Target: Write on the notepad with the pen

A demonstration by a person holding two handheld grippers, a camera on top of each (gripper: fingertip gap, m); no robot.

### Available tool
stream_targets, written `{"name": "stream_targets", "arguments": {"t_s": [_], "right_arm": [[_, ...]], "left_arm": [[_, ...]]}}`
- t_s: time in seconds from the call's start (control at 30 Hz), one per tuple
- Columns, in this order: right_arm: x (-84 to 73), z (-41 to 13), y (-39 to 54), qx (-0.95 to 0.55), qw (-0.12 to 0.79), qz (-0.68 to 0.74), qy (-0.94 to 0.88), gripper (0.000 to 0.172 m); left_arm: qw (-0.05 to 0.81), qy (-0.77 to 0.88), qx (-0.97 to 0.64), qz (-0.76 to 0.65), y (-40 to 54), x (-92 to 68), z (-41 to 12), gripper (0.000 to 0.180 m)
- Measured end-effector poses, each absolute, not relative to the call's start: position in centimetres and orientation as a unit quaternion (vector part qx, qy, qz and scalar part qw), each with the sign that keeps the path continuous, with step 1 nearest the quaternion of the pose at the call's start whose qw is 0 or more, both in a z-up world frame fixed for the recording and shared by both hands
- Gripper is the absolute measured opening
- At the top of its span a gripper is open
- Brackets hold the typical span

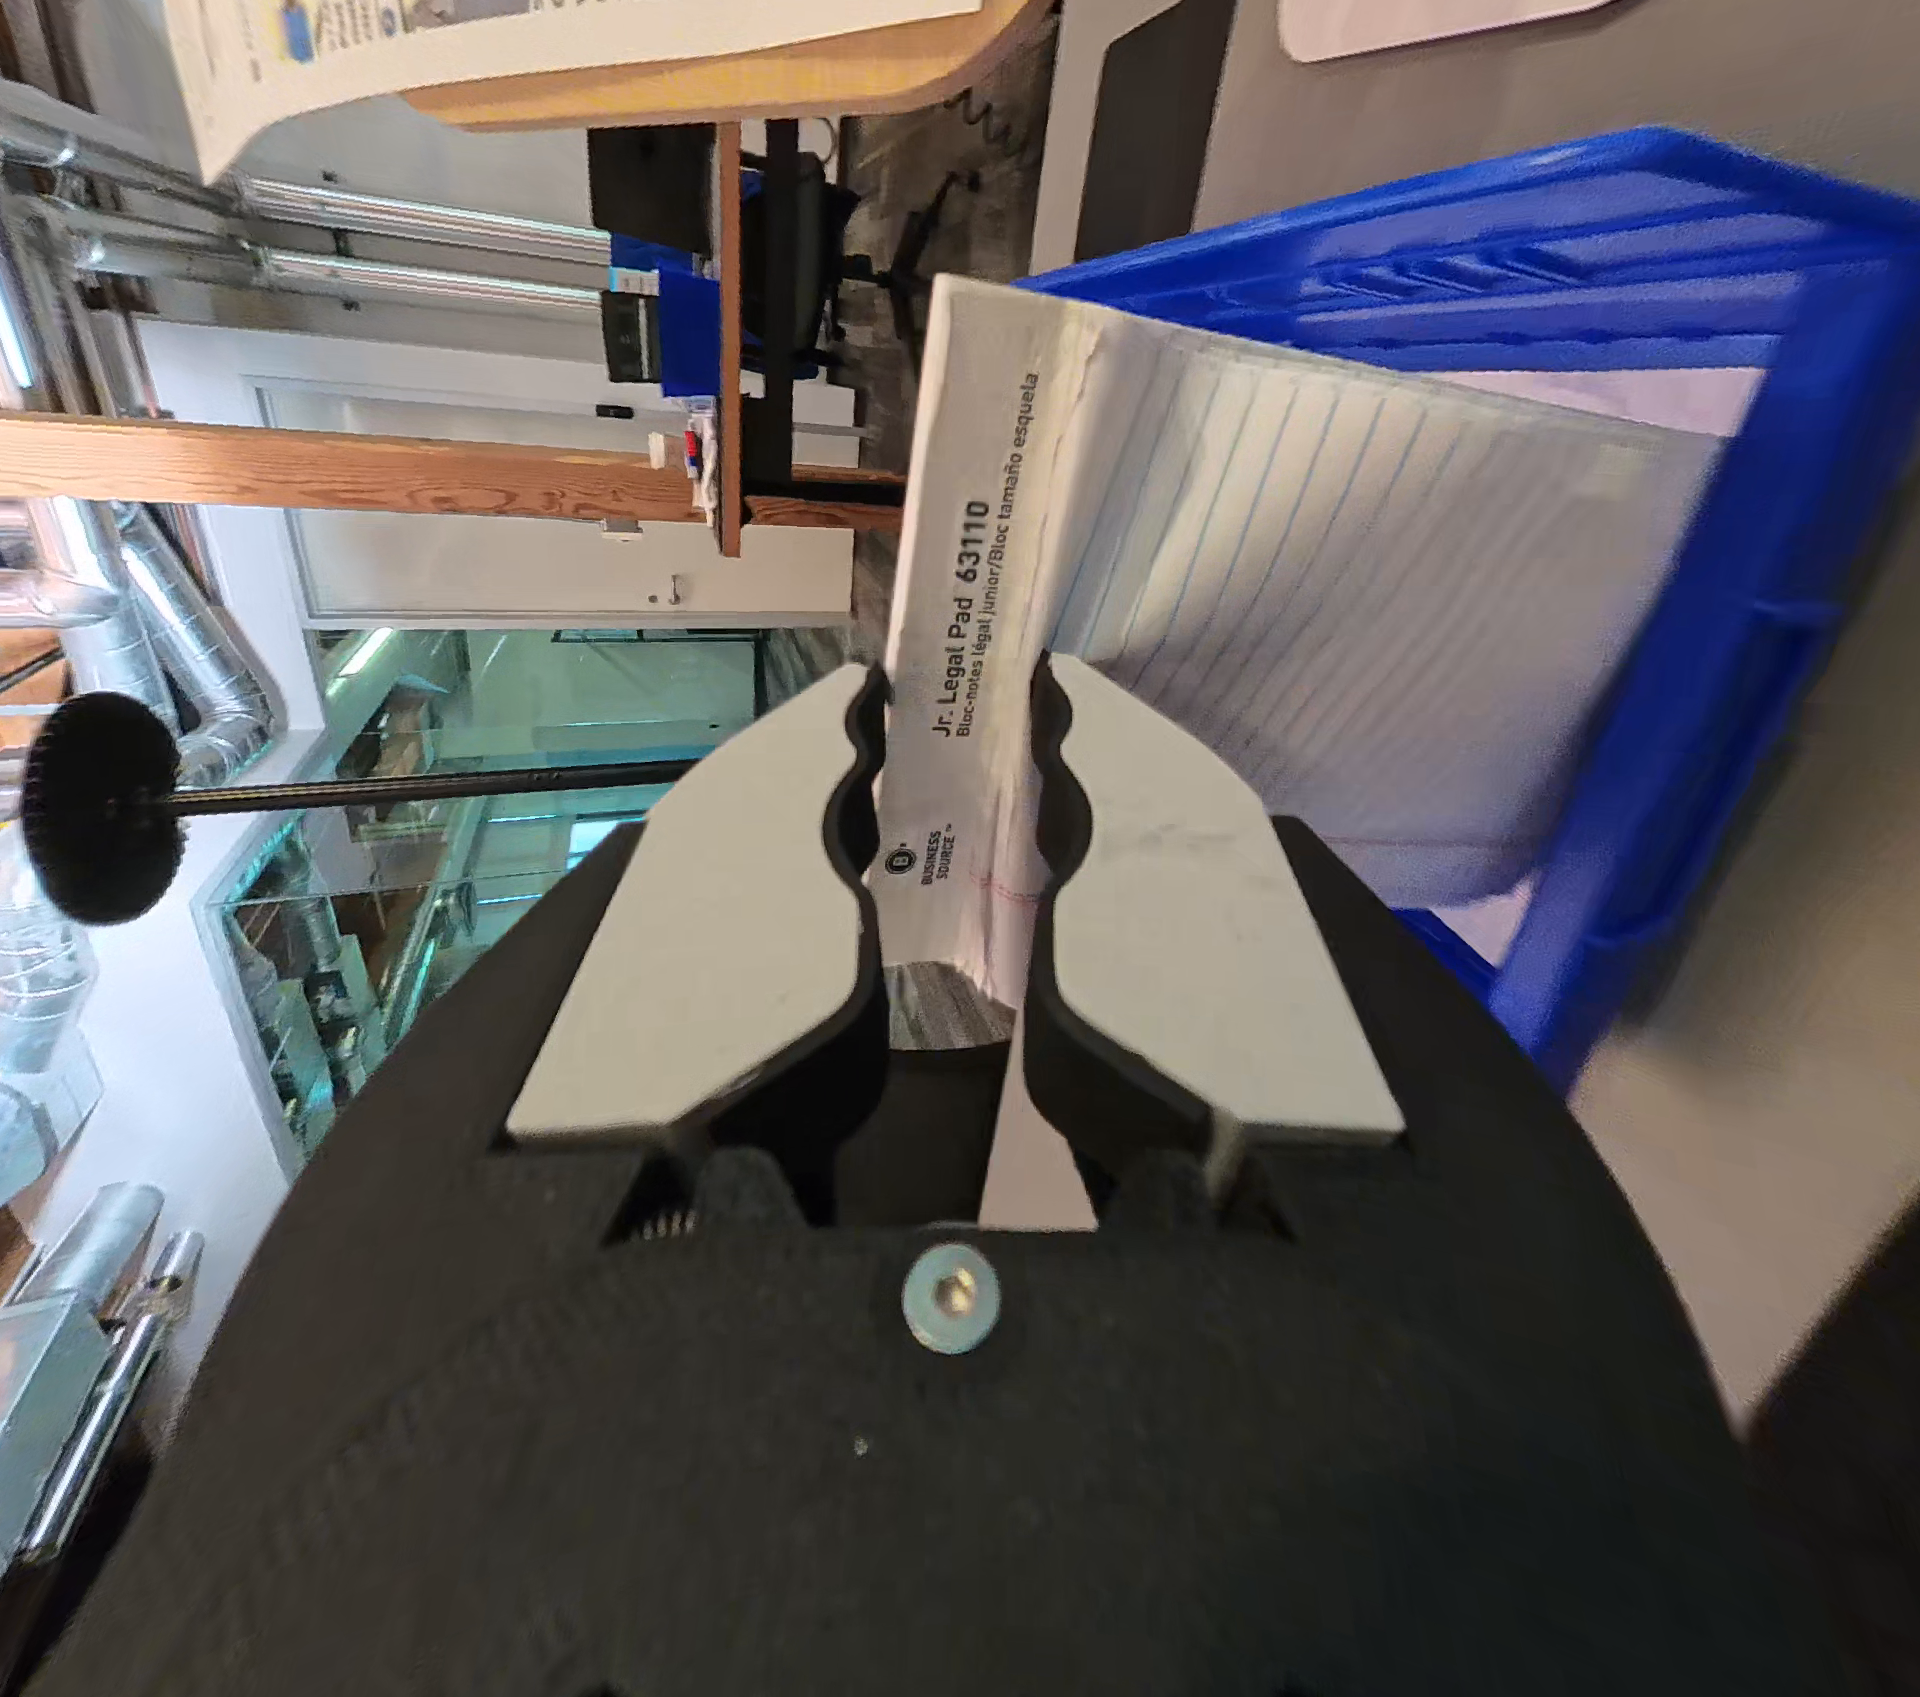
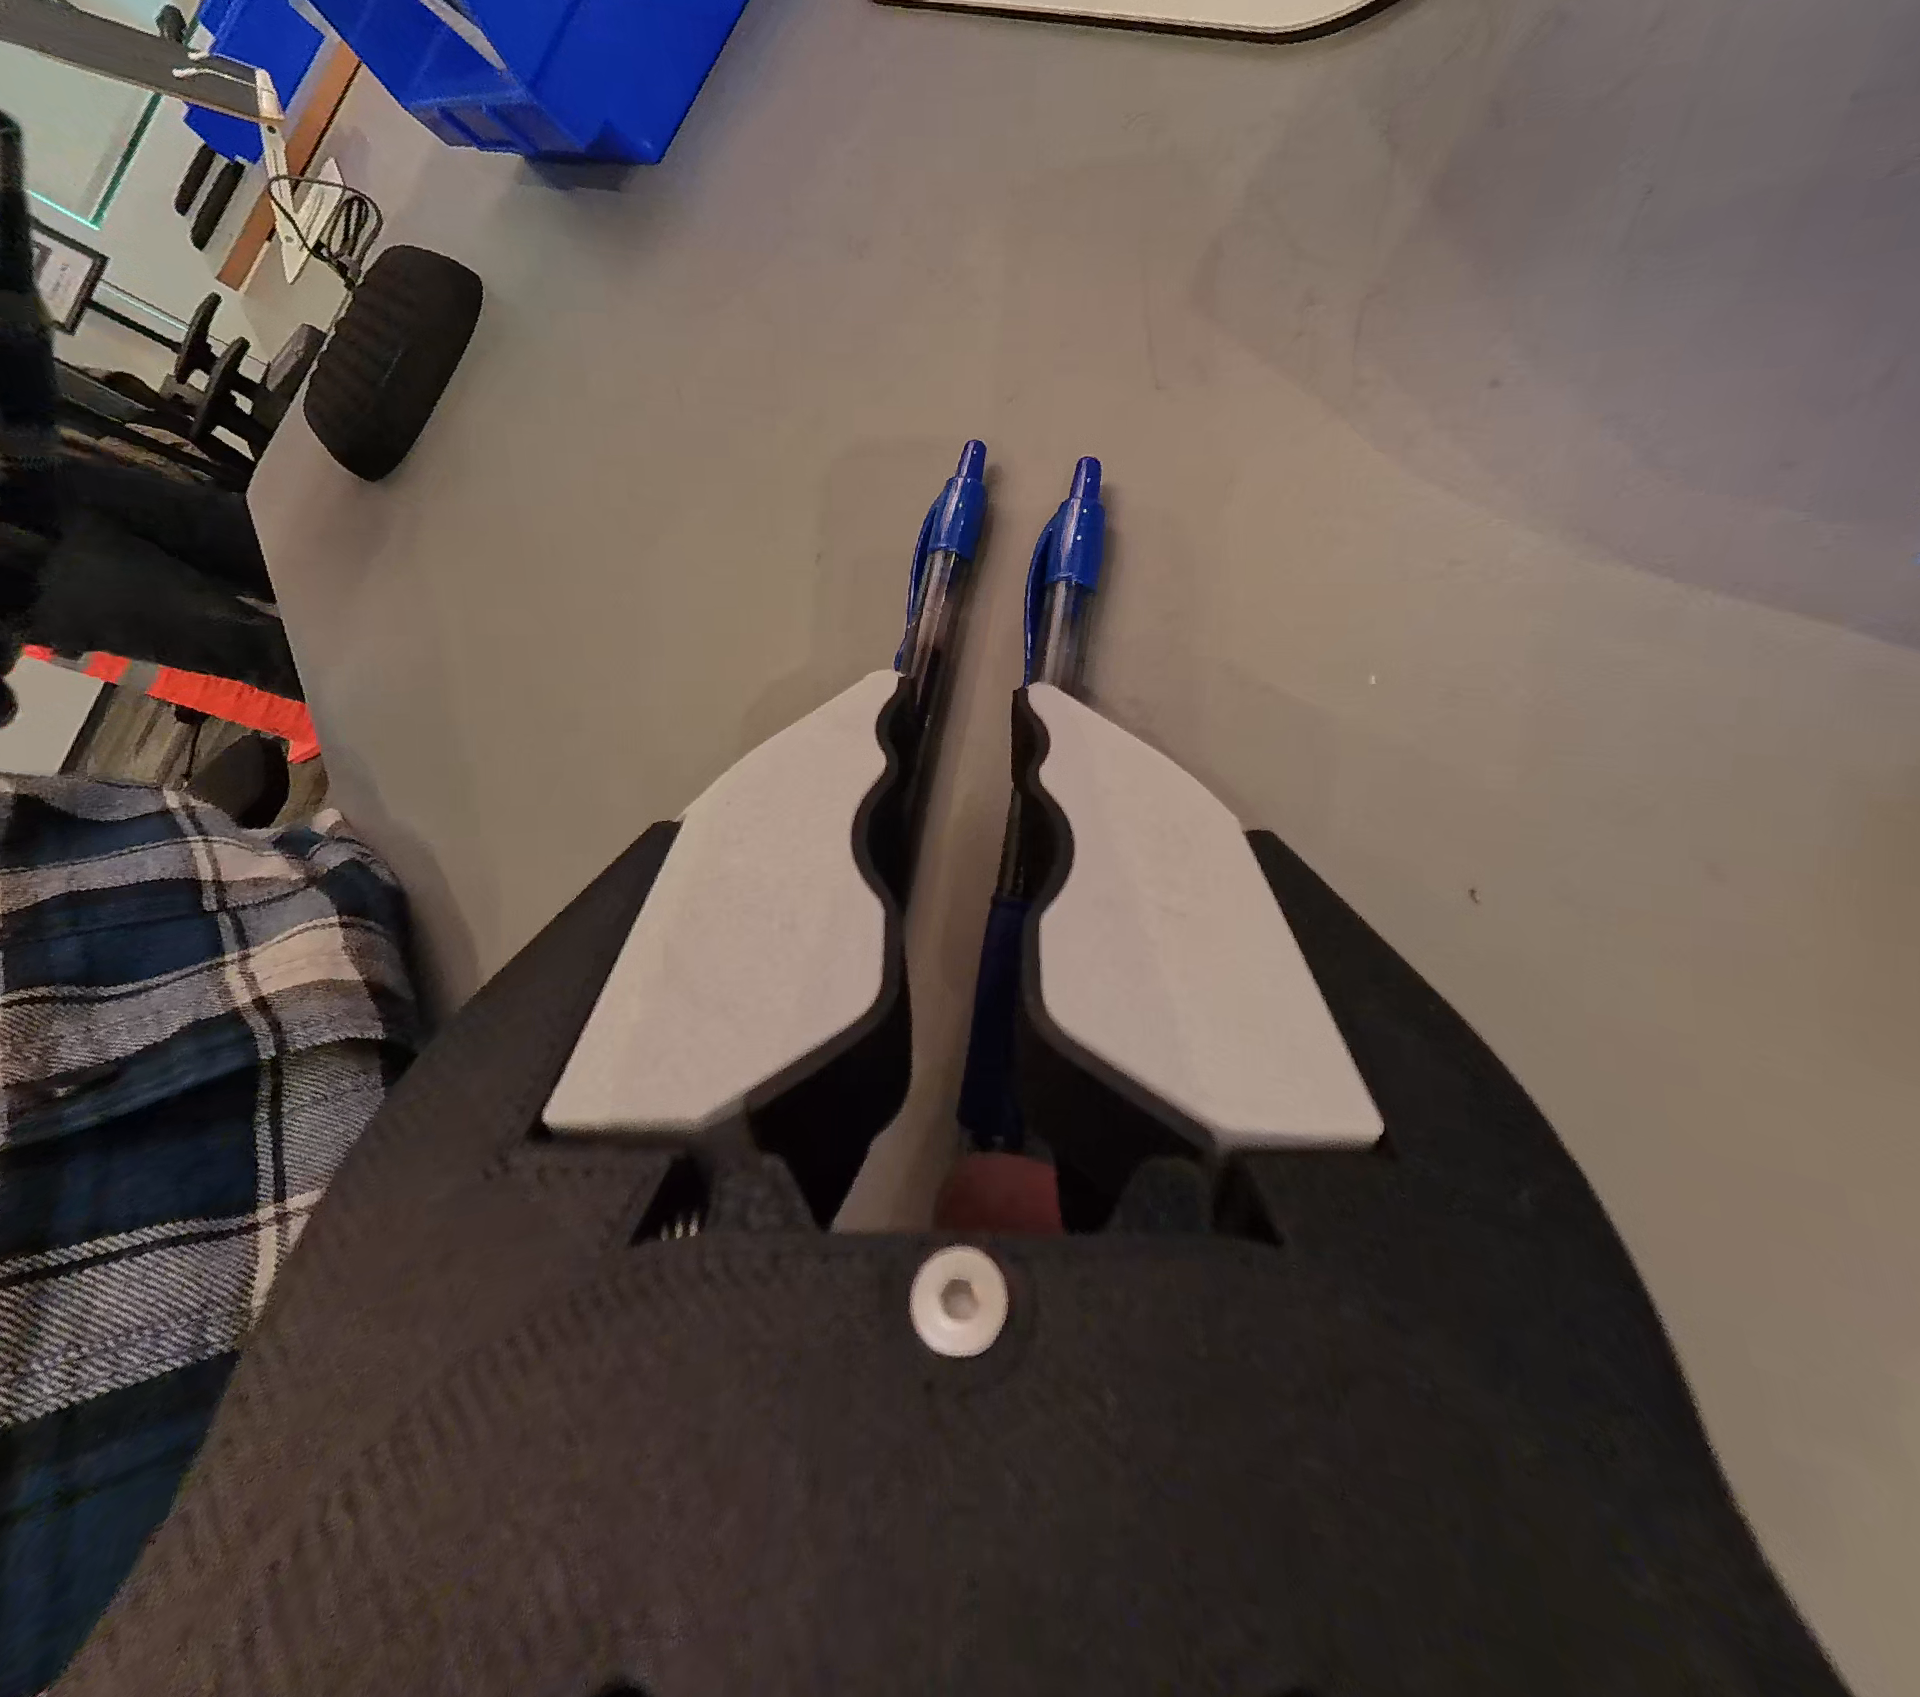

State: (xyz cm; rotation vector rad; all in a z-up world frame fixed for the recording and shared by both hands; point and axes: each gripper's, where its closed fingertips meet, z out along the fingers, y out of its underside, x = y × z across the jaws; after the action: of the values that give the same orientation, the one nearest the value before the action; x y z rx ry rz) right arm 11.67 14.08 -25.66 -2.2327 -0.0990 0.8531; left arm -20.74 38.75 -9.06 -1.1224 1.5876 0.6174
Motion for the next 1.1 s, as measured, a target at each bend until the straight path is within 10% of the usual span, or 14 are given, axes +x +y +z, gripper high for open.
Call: {"name": "stream_targets", "arguments": {"t_s": [0.23,0.37,0.8,1.1], "right_arm": [[11.5,-25.6,13.9,-0.868,0.364,0.334,-0.043,0.017],[11.5,-25.6,13.7,-0.868,0.364,0.336,-0.040,0.017],[12.5,-25.2,13.5,-0.857,0.368,0.359,-0.032,0.022],[12.5,-25.1,13.4,-0.852,0.369,0.370,-0.031,0.022]], "left_arm": [[0.419,0.725,-0.536,0.111,36.4,-20.7,-9.6,0.039],[0.241,0.767,-0.593,0.045,35.6,-22.1,-14.9,0.004],[0.311,0.745,-0.590,0.005,32.6,-19.9,-4.3,0.004],[0.178,0.796,-0.542,-0.202,22.3,-11.1,-2.6,0.004]]}}
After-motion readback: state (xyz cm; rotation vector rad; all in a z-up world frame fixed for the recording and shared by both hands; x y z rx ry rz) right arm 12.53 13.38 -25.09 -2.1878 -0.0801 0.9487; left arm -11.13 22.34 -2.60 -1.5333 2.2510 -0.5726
